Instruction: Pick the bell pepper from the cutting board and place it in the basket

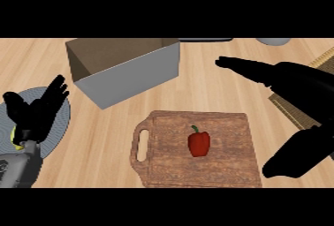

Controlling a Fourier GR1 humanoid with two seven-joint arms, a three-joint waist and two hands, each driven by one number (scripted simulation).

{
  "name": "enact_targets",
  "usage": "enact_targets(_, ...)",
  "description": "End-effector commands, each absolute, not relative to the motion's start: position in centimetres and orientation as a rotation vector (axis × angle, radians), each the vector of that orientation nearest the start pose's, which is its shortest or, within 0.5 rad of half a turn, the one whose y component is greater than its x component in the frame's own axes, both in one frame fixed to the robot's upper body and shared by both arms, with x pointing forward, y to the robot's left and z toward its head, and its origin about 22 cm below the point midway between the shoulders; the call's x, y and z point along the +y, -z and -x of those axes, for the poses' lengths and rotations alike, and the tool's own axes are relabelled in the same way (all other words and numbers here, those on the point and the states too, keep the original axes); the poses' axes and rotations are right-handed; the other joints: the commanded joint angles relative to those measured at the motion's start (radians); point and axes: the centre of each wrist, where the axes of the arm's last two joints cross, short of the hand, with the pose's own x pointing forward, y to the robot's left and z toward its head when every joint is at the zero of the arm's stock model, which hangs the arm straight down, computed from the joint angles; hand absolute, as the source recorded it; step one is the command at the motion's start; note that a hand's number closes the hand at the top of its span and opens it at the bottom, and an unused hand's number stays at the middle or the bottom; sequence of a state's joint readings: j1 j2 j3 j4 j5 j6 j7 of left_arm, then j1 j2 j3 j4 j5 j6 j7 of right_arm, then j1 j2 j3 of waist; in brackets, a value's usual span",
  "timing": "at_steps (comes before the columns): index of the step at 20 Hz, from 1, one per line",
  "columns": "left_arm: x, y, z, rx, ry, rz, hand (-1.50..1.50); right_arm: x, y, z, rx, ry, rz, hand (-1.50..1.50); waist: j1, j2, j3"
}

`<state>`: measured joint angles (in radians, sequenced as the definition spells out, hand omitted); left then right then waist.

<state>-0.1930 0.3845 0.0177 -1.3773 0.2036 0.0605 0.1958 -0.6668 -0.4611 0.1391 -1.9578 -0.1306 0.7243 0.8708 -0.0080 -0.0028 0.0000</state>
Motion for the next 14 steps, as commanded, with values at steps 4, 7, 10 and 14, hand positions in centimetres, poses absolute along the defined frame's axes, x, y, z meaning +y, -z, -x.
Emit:
enact_targets(4, 30.1, -3.1, -29.0, -1.386, 0.083, -0.212, 0.00, -19.6, -20.2, -25.5, -1.446, -1.294, 0.314, -1.50, 0.011, 0.005, 0.001)
enact_targets(7, 31.0, -5.3, -28.9, -1.390, 0.067, -0.202, 0.00, -18.8, -18.0, -23.8, -1.503, -1.229, 0.309, -1.50, 0.011, 0.003, 0.001)
enact_targets(10, 31.8, -5.1, -30.0, -1.383, 0.072, -0.187, 0.00, -18.5, -14.6, -25.1, -1.506, -1.247, 0.308, -1.50, 0.010, 0.005, 0.001)
enact_targets(14, 31.3, -5.8, -29.9, -1.379, 0.077, -0.186, 0.00, -16.0, -11.9, -27.3, -1.571, -1.131, 0.230, -1.50, 0.016, 0.005, 0.001)
